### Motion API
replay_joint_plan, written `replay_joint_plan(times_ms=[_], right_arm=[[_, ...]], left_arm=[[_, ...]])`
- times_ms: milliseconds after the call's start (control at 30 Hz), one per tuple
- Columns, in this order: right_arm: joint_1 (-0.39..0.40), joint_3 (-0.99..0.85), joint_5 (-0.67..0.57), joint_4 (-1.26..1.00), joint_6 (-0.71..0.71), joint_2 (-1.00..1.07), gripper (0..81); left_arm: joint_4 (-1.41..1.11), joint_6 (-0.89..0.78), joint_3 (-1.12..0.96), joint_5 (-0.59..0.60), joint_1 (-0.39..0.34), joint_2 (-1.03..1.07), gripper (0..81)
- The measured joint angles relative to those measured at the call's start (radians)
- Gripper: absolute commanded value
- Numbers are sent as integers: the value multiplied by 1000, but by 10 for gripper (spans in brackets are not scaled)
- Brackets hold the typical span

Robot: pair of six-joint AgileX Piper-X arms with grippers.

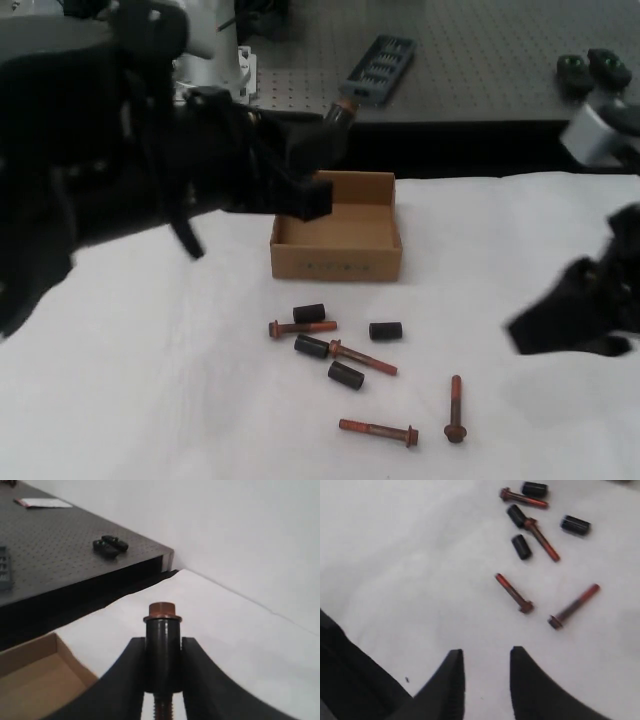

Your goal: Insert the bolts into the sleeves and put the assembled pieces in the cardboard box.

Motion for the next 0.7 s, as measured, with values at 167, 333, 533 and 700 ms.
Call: replay_joint_plan(times_ms=[167,333,533,700], right_arm=[[-86,0,67,96,-83,-10,27],[-155,0,87,142,-127,-10,27],[-159,0,87,150,-136,-10,27],[-159,0,87,153,-136,-11,27]], left_arm=[[67,19,-141,-2,66,247,6],[214,101,-374,-27,89,472,6],[351,173,-673,-40,90,717,6],[435,178,-911,-49,90,947,2]])
